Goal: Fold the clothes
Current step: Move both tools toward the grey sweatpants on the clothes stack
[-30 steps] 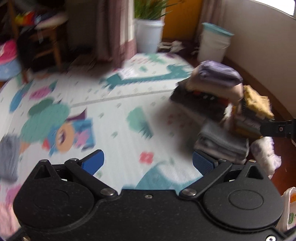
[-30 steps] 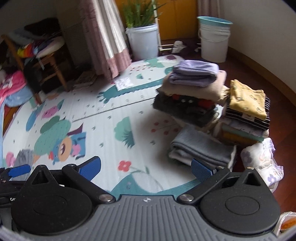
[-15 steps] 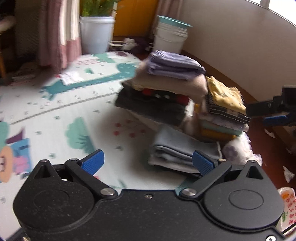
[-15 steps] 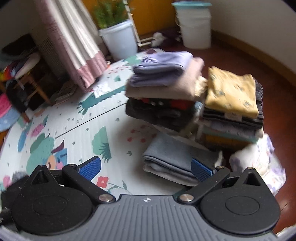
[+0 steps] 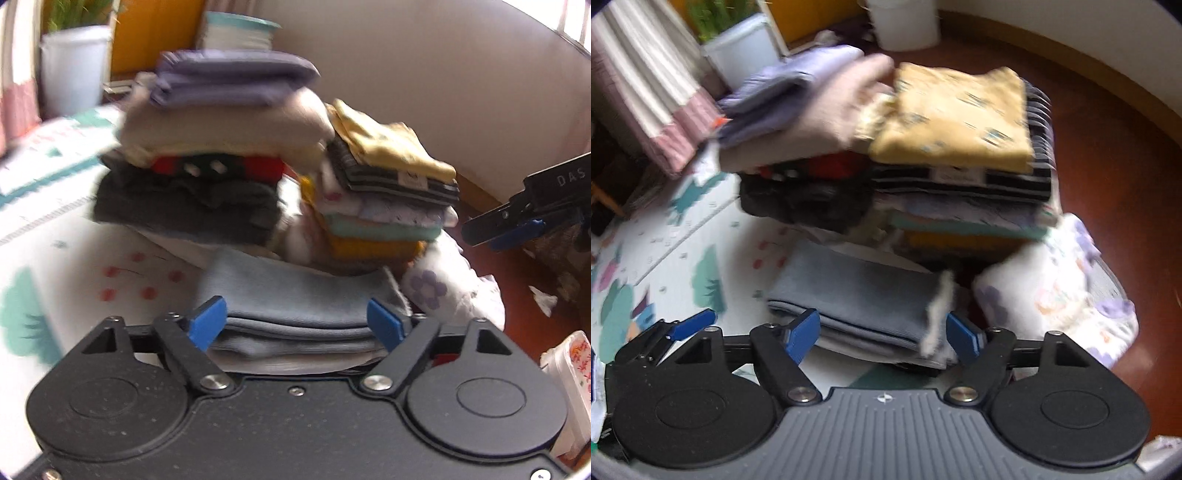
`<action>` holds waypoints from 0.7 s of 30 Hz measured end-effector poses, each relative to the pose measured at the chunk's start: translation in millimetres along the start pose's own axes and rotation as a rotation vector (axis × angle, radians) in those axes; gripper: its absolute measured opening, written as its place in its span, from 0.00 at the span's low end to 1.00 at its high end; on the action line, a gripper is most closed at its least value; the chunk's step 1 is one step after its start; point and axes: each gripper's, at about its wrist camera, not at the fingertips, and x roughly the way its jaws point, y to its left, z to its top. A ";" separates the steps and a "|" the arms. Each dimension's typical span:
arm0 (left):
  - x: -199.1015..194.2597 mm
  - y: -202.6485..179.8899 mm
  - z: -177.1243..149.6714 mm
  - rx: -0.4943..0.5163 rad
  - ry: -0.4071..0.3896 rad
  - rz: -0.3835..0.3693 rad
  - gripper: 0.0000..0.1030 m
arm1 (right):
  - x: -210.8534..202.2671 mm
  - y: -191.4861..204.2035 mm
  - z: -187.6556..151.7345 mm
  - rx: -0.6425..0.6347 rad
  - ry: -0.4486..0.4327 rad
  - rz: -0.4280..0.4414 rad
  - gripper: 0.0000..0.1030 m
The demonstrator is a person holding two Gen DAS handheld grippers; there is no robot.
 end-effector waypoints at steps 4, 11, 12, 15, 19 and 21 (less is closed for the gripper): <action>40.0 -16.2 -1.5 0.030 0.039 -0.048 0.77 | 16.8 -8.9 -4.8 0.002 0.032 -0.068 0.81; 96.6 -44.1 -3.1 0.058 0.132 -0.090 0.77 | 34.0 -20.2 -7.3 0.009 0.051 -0.211 0.96; 102.3 -48.5 -2.2 0.060 0.141 -0.094 0.77 | 34.5 -23.4 -6.5 0.015 0.048 -0.231 0.96; 117.3 -61.8 2.6 0.073 0.161 -0.097 0.77 | 34.4 -36.9 -4.2 0.054 0.040 -0.270 0.97; 143.6 -76.9 2.3 0.117 0.233 -0.058 0.70 | 32.1 -46.7 -3.9 0.069 0.039 -0.294 0.97; 148.5 -74.3 1.9 0.076 0.249 -0.080 0.58 | 29.0 -48.6 -3.5 0.078 0.036 -0.284 0.97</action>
